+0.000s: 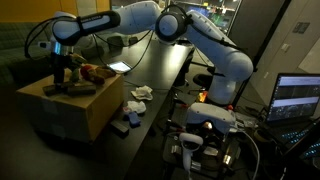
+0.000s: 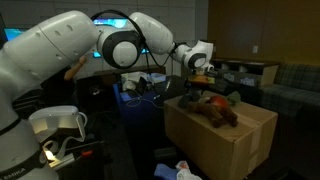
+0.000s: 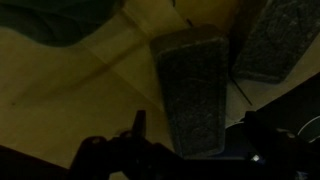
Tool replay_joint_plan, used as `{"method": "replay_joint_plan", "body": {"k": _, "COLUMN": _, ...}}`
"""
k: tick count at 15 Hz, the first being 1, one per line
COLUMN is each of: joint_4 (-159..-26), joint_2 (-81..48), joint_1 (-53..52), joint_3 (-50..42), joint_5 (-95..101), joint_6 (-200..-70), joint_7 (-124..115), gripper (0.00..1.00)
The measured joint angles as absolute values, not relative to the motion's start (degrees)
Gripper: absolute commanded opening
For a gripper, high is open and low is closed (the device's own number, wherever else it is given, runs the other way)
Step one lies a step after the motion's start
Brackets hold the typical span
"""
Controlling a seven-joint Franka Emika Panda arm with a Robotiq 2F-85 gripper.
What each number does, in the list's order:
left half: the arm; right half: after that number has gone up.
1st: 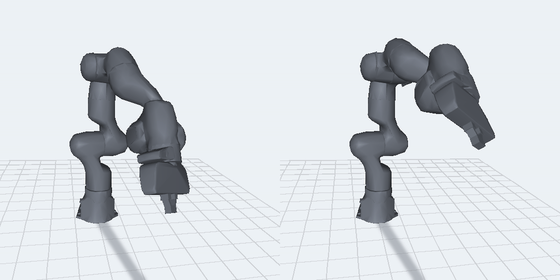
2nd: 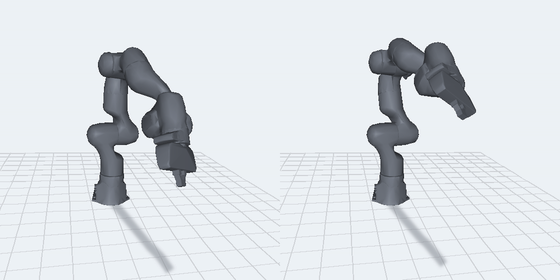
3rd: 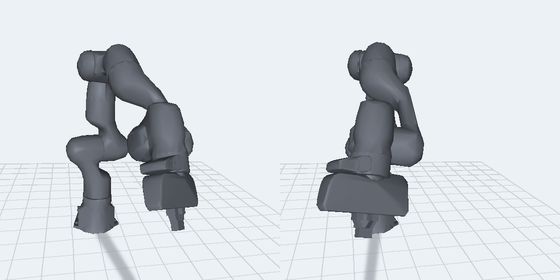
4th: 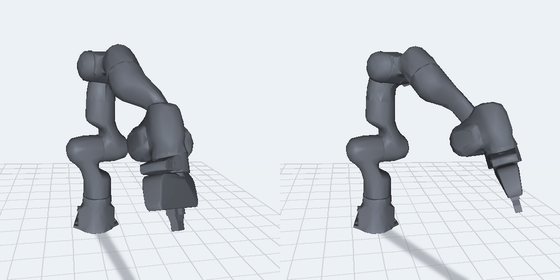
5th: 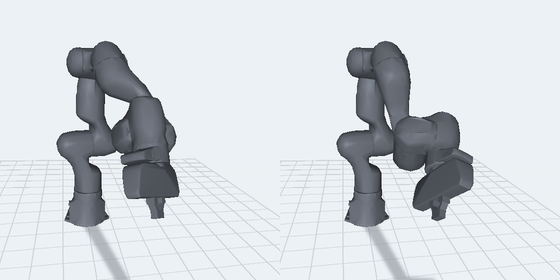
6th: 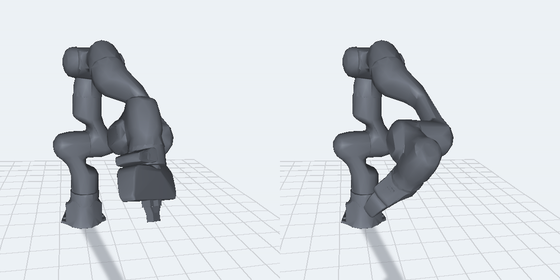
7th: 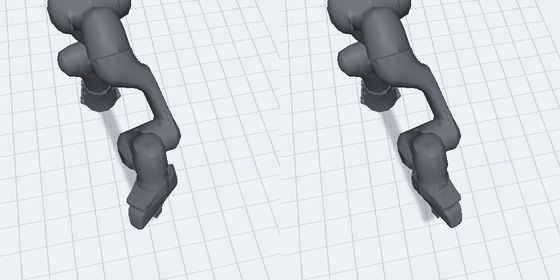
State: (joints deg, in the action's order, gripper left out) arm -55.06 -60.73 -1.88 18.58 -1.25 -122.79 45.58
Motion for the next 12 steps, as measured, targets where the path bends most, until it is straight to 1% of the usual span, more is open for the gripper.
{"method": "replay_joint_plan", "body": {"k": 5, "joint_4": -56.7, "joint_2": -60.7, "joint_1": -1.8, "joint_3": 18.3, "joint_5": -1.2, "joint_6": -126.5, "joint_7": 46.2, "gripper": 1.00}}
{"method": "replay_joint_plan", "body": {"k": 6, "joint_4": -56.9, "joint_2": -60.7, "joint_1": -1.7, "joint_3": 18.3, "joint_5": -1.2, "joint_6": -126.9, "joint_7": 46.2, "gripper": 0.97}}
{"method": "replay_joint_plan", "body": {"k": 8, "joint_4": -57.2, "joint_2": -60.7, "joint_1": -1.7, "joint_3": 18.2, "joint_5": -1.0, "joint_6": -127.7, "joint_7": 46.4, "gripper": 0.78}}
{"method": "replay_joint_plan", "body": {"k": 9, "joint_4": -57.5, "joint_2": -60.7, "joint_1": -1.7, "joint_3": 18.1, "joint_5": -0.8, "joint_6": -128.1, "joint_7": 46.5, "gripper": 0.72}}
{"method": "replay_joint_plan", "body": {"k": 12, "joint_4": -58.4, "joint_2": -60.7, "joint_1": -1.7, "joint_3": 17.6, "joint_5": -0.1, "joint_6": -129.9, "joint_7": 47.0, "gripper": 0.49}}
